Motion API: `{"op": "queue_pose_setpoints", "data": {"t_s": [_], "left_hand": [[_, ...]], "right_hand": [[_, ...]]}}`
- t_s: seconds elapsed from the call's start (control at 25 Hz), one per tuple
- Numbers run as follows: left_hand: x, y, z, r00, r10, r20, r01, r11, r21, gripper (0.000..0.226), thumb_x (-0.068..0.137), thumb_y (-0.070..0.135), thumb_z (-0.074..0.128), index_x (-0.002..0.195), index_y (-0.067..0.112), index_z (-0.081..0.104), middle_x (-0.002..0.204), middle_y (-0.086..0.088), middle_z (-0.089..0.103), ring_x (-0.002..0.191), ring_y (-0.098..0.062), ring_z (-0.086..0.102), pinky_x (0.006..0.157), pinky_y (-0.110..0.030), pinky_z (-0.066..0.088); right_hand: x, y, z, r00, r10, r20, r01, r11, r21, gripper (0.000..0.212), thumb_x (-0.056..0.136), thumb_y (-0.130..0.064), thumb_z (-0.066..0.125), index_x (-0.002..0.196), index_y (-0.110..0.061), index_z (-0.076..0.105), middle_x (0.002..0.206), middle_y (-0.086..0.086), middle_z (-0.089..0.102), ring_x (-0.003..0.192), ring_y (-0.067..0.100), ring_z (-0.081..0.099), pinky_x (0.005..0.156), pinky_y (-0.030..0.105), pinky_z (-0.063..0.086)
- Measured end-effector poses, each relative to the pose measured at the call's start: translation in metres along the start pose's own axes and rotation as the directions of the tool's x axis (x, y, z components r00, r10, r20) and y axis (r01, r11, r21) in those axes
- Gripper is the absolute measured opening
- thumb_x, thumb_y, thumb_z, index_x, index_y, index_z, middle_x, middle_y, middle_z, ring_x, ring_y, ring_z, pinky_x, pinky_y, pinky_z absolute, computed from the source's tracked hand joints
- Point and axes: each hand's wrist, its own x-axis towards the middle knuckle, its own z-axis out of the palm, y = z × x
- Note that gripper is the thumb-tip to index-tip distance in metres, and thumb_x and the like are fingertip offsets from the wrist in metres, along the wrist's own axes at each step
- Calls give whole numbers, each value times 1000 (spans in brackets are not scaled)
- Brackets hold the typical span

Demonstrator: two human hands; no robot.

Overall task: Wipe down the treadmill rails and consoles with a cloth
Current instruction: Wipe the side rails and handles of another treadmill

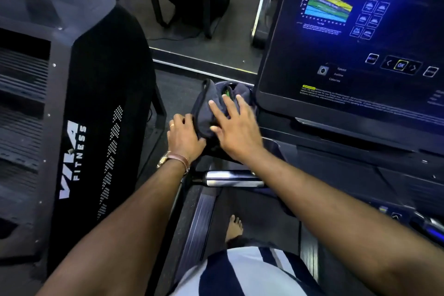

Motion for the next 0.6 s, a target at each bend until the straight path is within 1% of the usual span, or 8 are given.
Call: {"op": "queue_pose_setpoints", "data": {"t_s": [0.08, 0.16, 0.24, 0.28, 0.36, 0.44, 0.52, 0.6], "left_hand": [[1, 0, 5, 999, 13, -39, -11, 999, 34, 45, 71, 31, 69, 105, 11, 49, 112, -14, 46, 106, -36, 46, 79, -47, 45], [1, -3, 8, 998, 28, -58, -26, 999, 41, 44, 72, 31, 71, 105, 11, 50, 110, -14, 47, 104, -36, 46, 76, -47, 45], [1, -4, 8, 997, 36, -66, -33, 998, 45, 44, 73, 32, 71, 106, 10, 51, 109, -14, 47, 103, -36, 47, 76, -47, 46], [1, -4, 8, 996, 38, -75, -35, 999, 41, 44, 74, 33, 70, 106, 10, 51, 109, -14, 47, 103, -36, 47, 76, -46, 46], [1, -3, 9, 995, 45, -89, -42, 998, 36, 41, 77, 37, 67, 105, 11, 50, 108, -13, 46, 102, -34, 47, 76, -45, 46], [2, -3, 9, 996, 44, -84, -41, 998, 38, 42, 79, 40, 66, 107, 13, 50, 110, -11, 46, 104, -31, 46, 79, -45, 47], [1, -5, 9, 996, 37, -84, -35, 999, 23, 44, 79, 41, 66, 109, 13, 50, 111, -10, 45, 105, -30, 45, 82, -45, 47], [-1, -5, 8, 995, 40, -87, -39, 999, 21, 44, 79, 41, 66, 111, 13, 51, 111, -10, 46, 104, -30, 45, 82, -45, 47]], "right_hand": [[22, -10, 32, 939, 226, 261, -256, 963, 87, 68, 97, -64, 31, 156, -33, 16, 165, 12, 7, 149, 42, 3, 121, 53, 4], [44, -24, 45, 894, 304, 331, -362, 923, 130, 73, 94, -70, 22, 156, -33, 16, 165, 10, 8, 149, 41, 1, 121, 53, -1], [65, -33, 45, 886, 321, 334, -384, 912, 142, 70, 95, -66, 27, 155, -30, 22, 163, 8, 17, 149, 40, 9, 121, 52, 4], [68, -30, 41, 896, 303, 323, -355, 928, 115, 65, 97, -60, 32, 153, -27, 27, 161, 9, 23, 147, 41, 15, 120, 51, 11], [54, -7, 34, 954, 142, 265, -144, 990, -15, 55, 98, -46, 42, 147, -20, 40, 149, 11, 44, 135, 42, 34, 109, 49, 33], [27, 15, 25, 977, -61, 206, 108, 968, -228, 40, 86, -31, 62, 119, -8, 63, 111, 15, 68, 106, 40, 53, 82, 45, 48], [18, 13, 13, 976, -20, 217, 102, 922, -373, 25, 76, -21, 69, 92, -3, 70, 84, 19, 70, 93, 40, 58, 74, 45, 51], [28, -9, 7, 934, 144, 325, -14, 929, -371, 29, 87, -17, 54, 102, 1, 69, 95, 28, 68, 106, 51, 53, 85, 57, 49]]}}
